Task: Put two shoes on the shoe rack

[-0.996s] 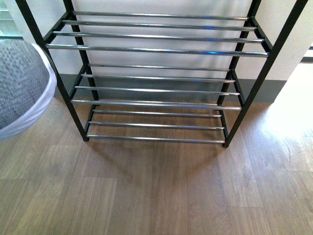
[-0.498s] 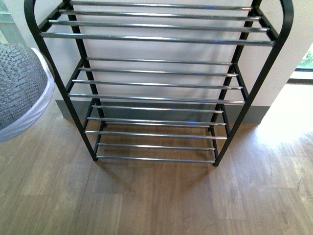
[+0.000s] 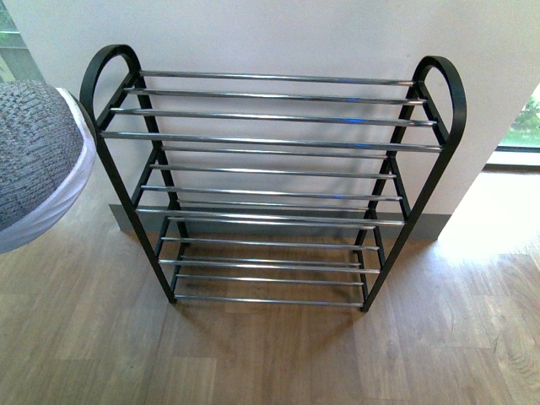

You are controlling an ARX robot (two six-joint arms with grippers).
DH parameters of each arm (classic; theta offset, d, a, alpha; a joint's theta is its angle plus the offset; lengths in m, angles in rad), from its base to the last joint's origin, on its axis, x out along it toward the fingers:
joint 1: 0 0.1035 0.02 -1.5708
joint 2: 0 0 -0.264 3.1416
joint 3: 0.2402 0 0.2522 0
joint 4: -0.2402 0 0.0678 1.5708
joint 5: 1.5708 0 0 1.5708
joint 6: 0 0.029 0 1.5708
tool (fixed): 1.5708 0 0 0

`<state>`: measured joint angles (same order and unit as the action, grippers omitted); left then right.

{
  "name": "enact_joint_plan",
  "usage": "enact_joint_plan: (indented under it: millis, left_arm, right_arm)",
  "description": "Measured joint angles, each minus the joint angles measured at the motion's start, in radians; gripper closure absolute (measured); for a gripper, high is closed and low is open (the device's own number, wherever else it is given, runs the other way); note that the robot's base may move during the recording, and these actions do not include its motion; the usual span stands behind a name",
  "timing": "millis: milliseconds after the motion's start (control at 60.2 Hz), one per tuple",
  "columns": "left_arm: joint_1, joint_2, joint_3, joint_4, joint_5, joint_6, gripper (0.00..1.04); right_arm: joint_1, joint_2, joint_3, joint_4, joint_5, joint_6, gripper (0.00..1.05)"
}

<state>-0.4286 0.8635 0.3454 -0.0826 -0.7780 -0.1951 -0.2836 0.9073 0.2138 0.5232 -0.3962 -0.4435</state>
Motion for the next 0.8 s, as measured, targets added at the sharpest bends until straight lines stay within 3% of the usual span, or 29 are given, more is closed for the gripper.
enact_joint_plan:
  millis: [282, 315, 382, 614, 797]
  left_arm:
    - [0.001, 0.002, 0.000, 0.000, 0.005, 0.000, 1.03]
    - [0.000, 0.002, 0.000, 0.000, 0.001, 0.000, 1.03]
    - [0.001, 0.001, 0.000, 0.000, -0.002, 0.000, 1.03]
    - [0.000, 0.001, 0.000, 0.000, 0.003, 0.000, 1.03]
    - [0.000, 0.001, 0.000, 0.000, 0.000, 0.000, 1.03]
  right_arm:
    - [0.000, 0.001, 0.000, 0.000, 0.004, 0.001, 1.03]
    - [-0.008, 0.027, -0.013, 0.087, -0.085, 0.055, 1.03]
    - [0.003, 0.071, -0.011, 0.169, -0.136, 0.161, 1.03]
    - [0.249, 0.127, 0.135, 0.043, 0.017, 0.389, 1.03]
    - [0.385, 0.232, 0.257, 0.016, 0.169, 0.537, 1.03]
